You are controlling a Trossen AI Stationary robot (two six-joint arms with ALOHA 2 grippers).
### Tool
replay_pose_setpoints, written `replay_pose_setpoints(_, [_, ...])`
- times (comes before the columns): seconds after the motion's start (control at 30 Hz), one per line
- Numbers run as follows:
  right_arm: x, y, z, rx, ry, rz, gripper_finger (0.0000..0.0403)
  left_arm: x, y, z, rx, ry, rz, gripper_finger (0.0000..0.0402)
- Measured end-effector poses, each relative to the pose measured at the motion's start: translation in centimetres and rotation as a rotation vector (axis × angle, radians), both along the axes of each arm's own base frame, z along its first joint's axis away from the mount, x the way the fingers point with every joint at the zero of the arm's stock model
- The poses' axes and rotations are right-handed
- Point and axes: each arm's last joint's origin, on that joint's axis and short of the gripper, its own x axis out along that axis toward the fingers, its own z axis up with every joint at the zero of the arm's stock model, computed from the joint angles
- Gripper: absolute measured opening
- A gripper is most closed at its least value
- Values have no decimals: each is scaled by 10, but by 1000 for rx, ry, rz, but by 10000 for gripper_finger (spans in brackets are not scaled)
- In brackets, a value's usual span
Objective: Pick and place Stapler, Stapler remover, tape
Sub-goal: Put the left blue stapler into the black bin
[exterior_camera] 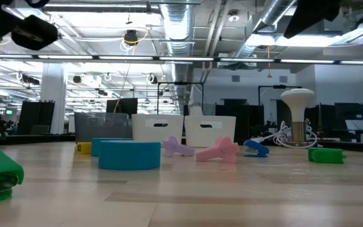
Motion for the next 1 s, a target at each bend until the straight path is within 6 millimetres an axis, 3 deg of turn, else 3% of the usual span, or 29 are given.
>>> replay_pose_setpoints(0.13, [0, -3, 0, -2, 5, -12, 0, 7, -5, -9, 48, -1, -164, 2])
replay_pose_setpoints(0.37, [1, -4, 0, -2, 6, -19, 0, 17, -7, -18, 59, 10, -167, 10])
replay_pose_setpoints(0.5, [1, -4, 0, -2, 5, -19, 0, 19, -9, -24, 56, 40, -182, 39])
replay_pose_setpoints(0.7, [1, -4, 0, 1, 1, -21, 0, 19, -17, -34, 38, 92, -355, 101])
replay_pose_setpoints(1.0, [2, -3, 0, 5, -7, -21, 0, 27, -23, -34, 27, -9, -391, 147])
